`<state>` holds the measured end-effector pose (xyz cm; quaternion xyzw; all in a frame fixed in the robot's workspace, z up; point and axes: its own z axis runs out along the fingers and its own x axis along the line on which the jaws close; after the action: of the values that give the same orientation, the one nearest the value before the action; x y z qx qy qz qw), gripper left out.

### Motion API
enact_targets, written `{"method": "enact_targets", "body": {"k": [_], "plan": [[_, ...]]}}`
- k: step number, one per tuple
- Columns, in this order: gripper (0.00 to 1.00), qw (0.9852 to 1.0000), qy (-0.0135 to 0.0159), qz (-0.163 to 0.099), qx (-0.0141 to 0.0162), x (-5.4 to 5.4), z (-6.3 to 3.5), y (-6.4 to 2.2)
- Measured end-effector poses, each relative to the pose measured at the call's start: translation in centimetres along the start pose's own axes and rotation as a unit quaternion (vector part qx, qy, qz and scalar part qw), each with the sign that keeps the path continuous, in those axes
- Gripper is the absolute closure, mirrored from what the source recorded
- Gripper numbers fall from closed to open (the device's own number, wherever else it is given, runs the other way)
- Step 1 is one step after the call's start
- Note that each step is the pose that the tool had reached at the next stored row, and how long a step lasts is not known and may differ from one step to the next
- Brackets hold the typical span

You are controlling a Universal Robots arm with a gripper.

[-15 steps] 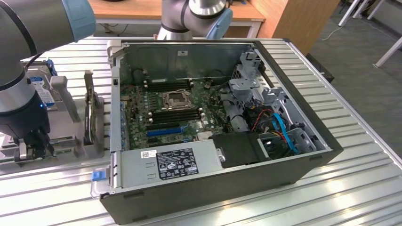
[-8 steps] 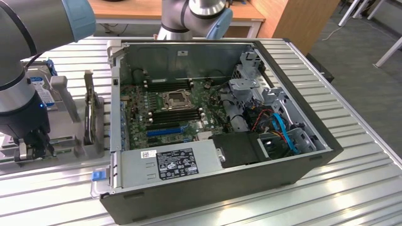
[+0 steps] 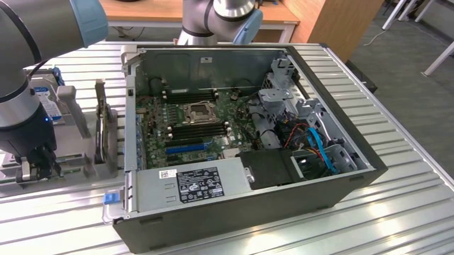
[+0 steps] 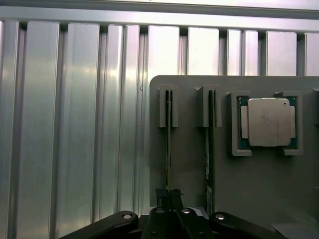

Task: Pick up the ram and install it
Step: 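Pick up the ram and move it above insertion slot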

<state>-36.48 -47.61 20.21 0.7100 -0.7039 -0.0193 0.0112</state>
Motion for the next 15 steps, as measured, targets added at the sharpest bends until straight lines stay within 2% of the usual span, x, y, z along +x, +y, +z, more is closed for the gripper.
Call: {"method": "enact_targets", "body": {"k": [8,11,15], "plan": [[0.89,1.0000,-0.0019,0.000,0.0000,0.14,0.00,0.00],[0.89,1.0000,-0.0040,0.000,0.0000,0.21,0.00,0.00],[0.89,1.0000,-0.0042,0.000,0.0000,0.21,0.00,0.00]]}}
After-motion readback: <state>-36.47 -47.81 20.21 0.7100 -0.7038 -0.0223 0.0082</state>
